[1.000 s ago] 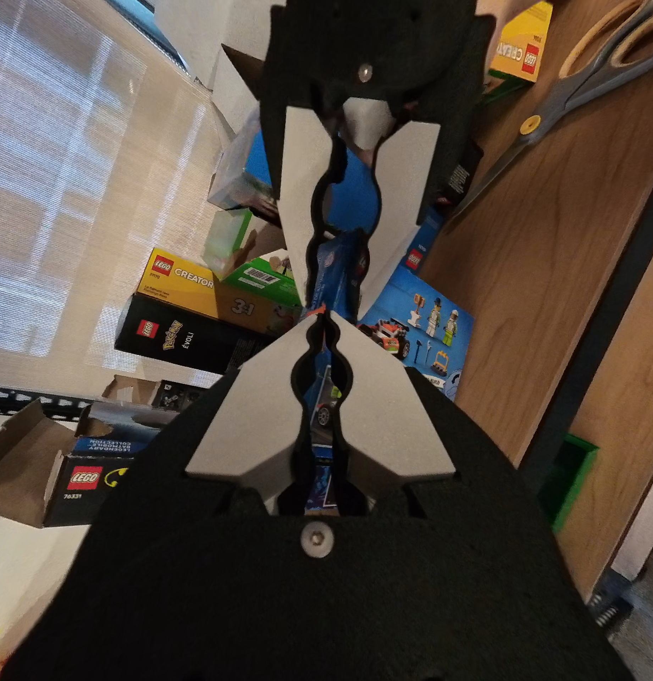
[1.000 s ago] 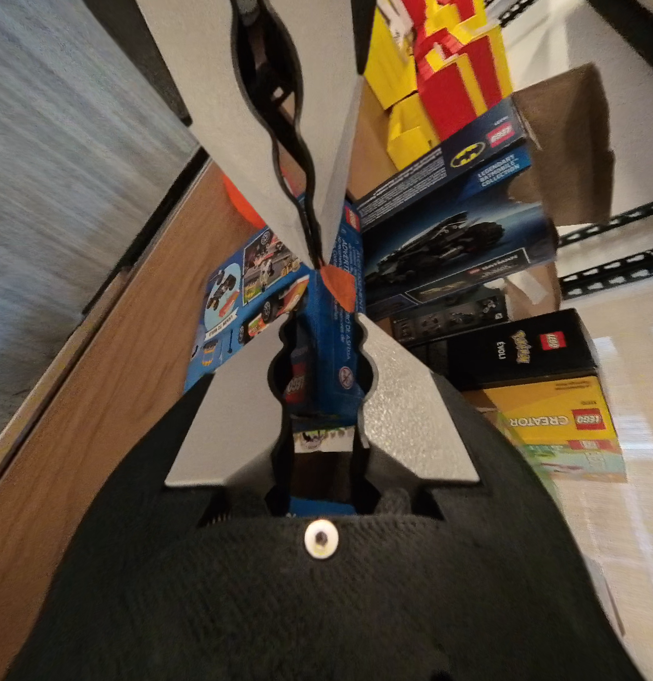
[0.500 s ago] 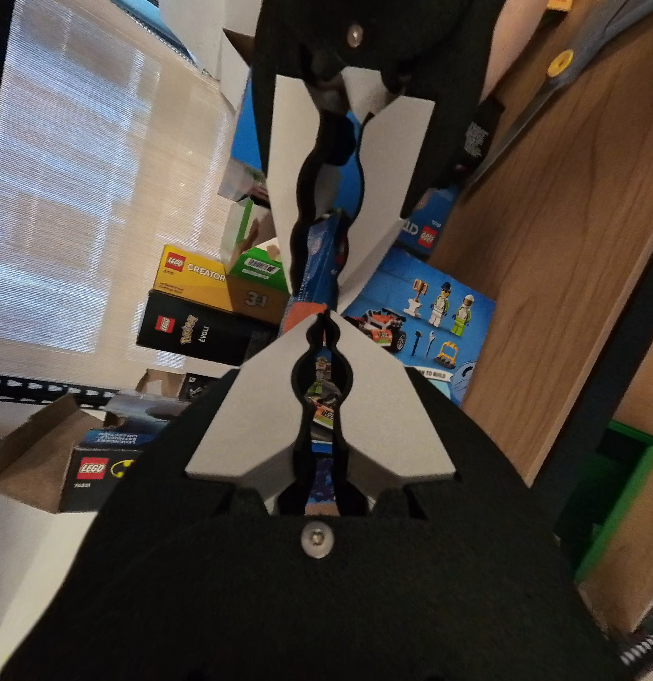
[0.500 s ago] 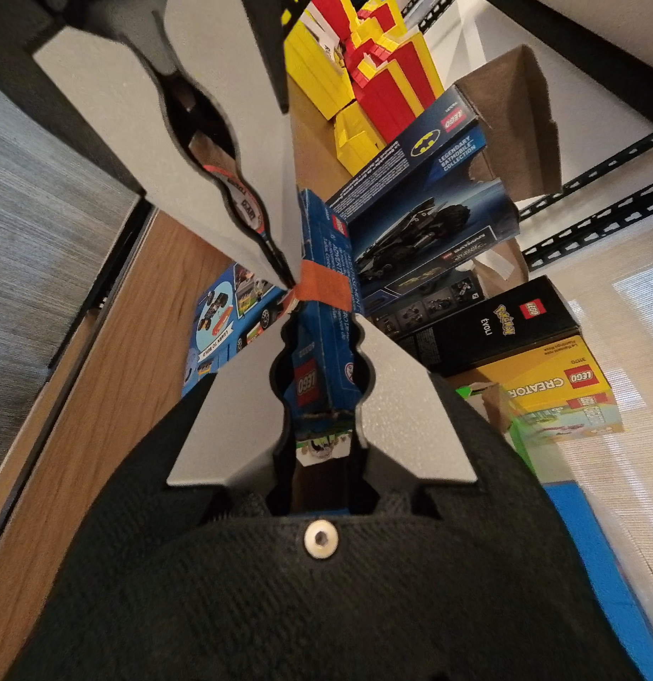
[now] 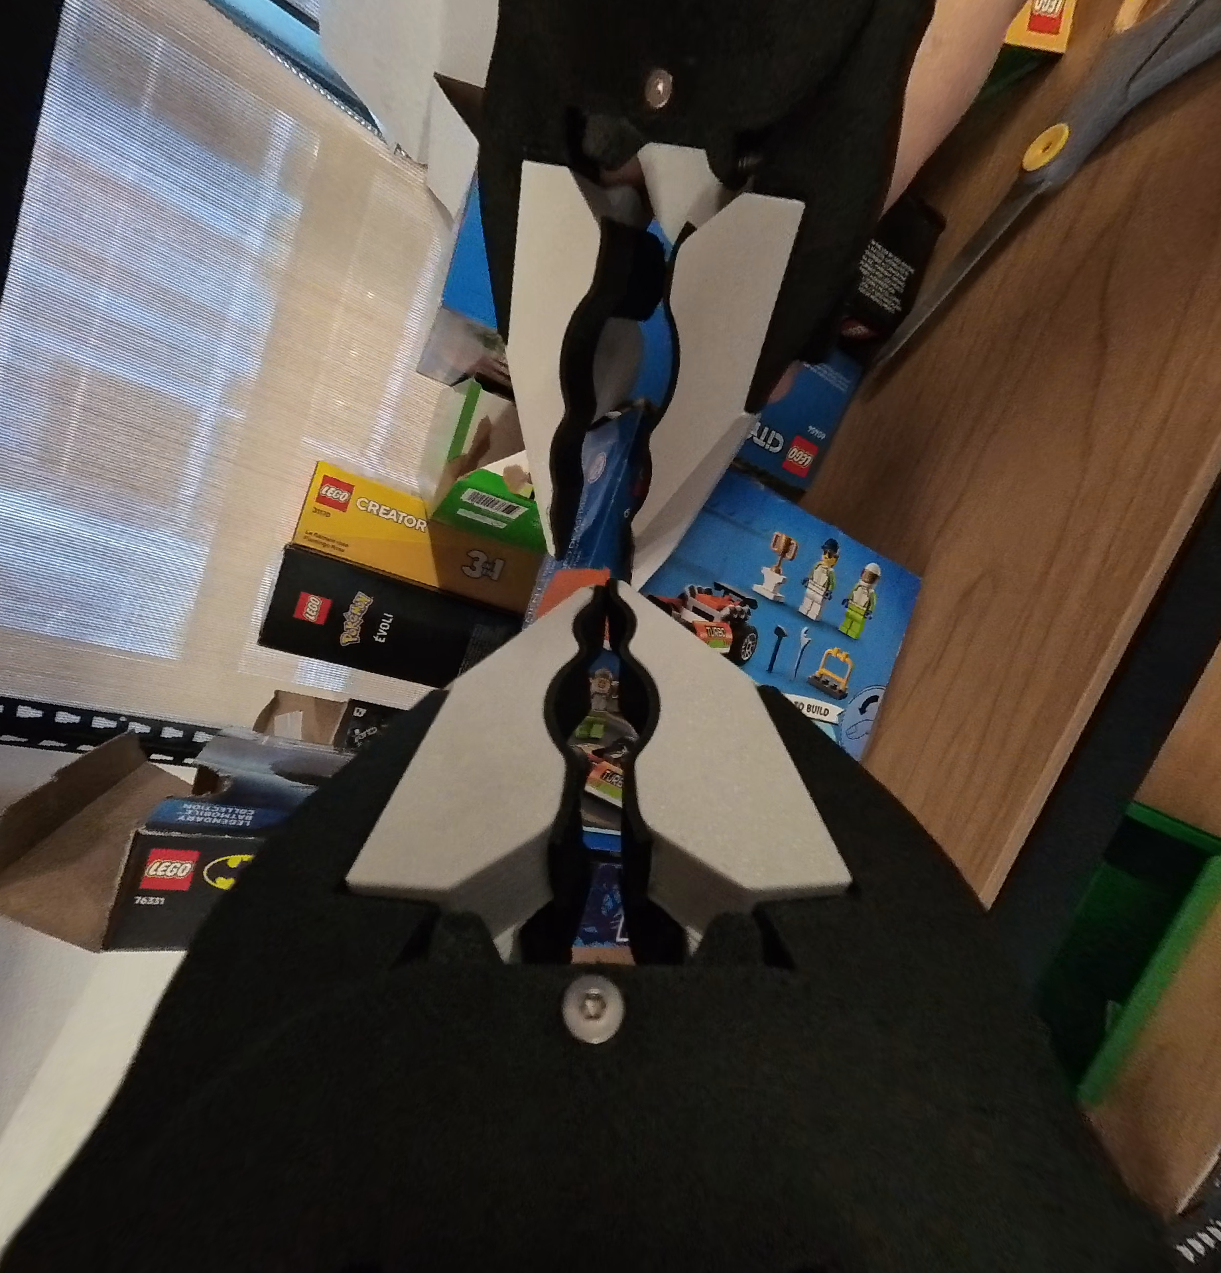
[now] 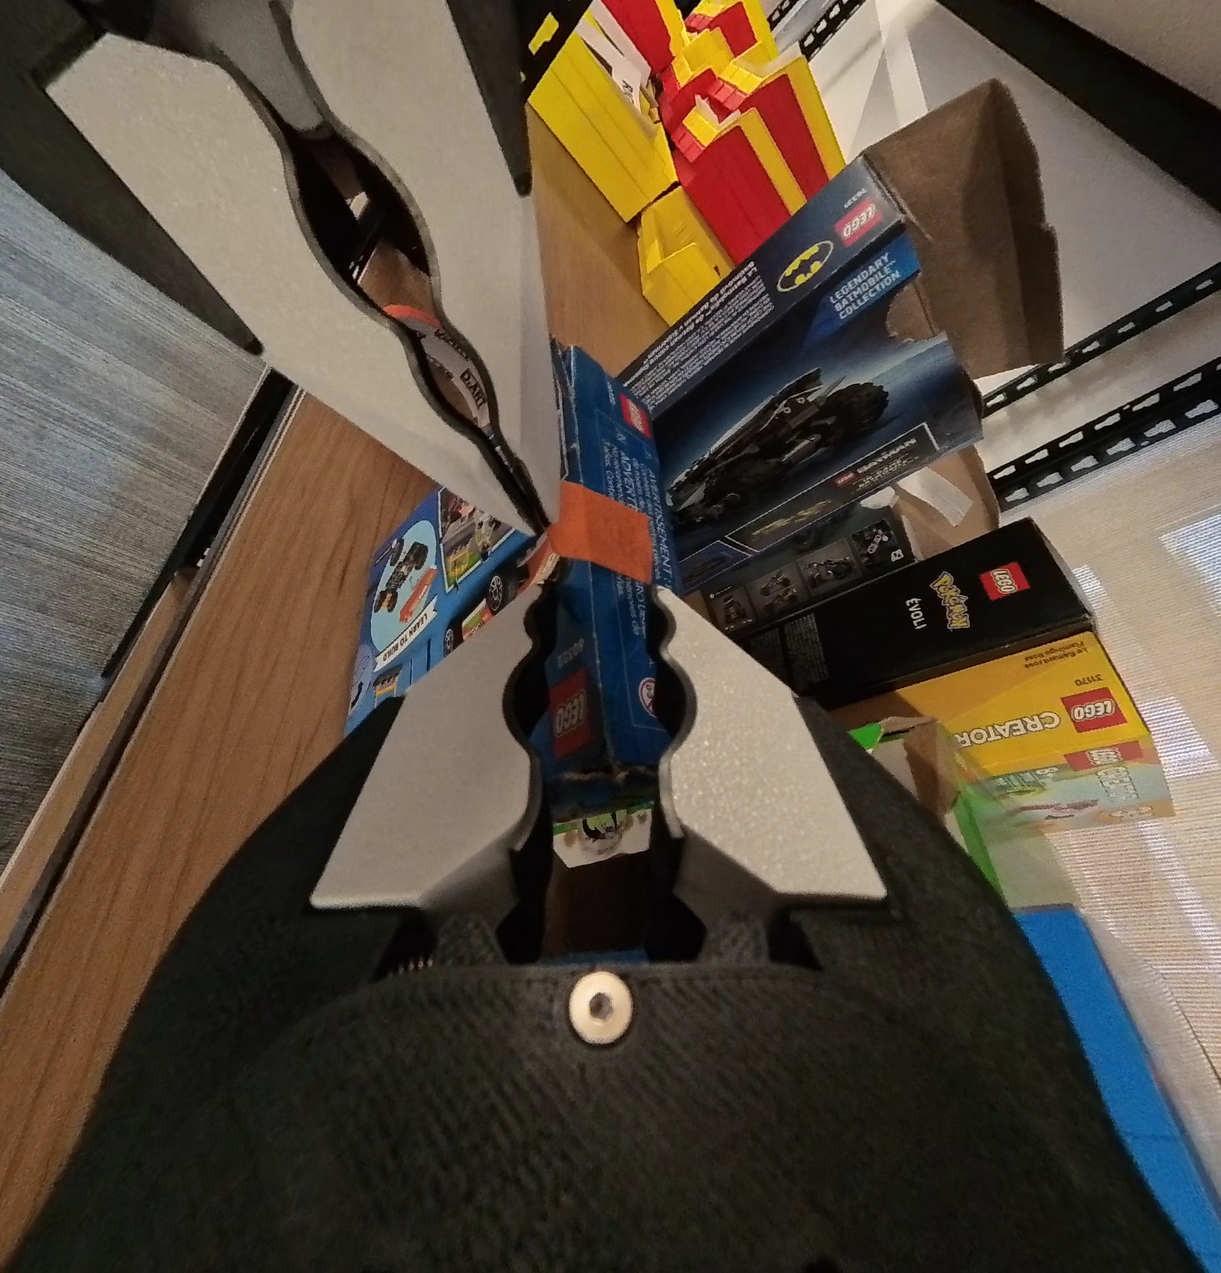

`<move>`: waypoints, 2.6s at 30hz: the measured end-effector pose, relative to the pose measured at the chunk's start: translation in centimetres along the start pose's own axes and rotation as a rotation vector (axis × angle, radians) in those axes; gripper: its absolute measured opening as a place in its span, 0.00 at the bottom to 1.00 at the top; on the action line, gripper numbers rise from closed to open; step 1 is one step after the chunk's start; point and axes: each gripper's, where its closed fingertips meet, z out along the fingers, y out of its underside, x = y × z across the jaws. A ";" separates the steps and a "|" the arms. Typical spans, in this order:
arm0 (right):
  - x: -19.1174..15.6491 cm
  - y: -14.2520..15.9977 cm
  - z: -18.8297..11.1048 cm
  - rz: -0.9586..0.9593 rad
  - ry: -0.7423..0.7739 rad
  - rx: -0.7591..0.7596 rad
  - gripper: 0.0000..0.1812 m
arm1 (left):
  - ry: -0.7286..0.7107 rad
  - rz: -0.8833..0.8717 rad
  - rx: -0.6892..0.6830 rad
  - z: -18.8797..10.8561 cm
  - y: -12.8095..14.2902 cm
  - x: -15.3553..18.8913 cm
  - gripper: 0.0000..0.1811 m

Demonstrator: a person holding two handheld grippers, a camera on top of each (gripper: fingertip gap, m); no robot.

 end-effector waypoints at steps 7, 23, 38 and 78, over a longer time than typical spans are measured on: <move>-0.1 -0.1 0.0 -0.006 -0.005 0.001 0.14 | -0.031 0.084 -0.032 0.3 0.6 0.4 0.00; -1.2 0.0 -0.4 0.025 -0.213 -0.031 0.28 | -0.162 0.242 -0.015 1.4 1.2 0.1 0.00; -1.3 -0.1 -0.4 0.089 -0.257 -0.003 0.28 | -0.139 0.296 0.064 1.1 2.3 2.2 0.06; 1.4 1.1 2.2 0.406 -0.245 -0.161 0.39 | 0.542 -0.222 0.005 2.6 3.8 -1.7 0.26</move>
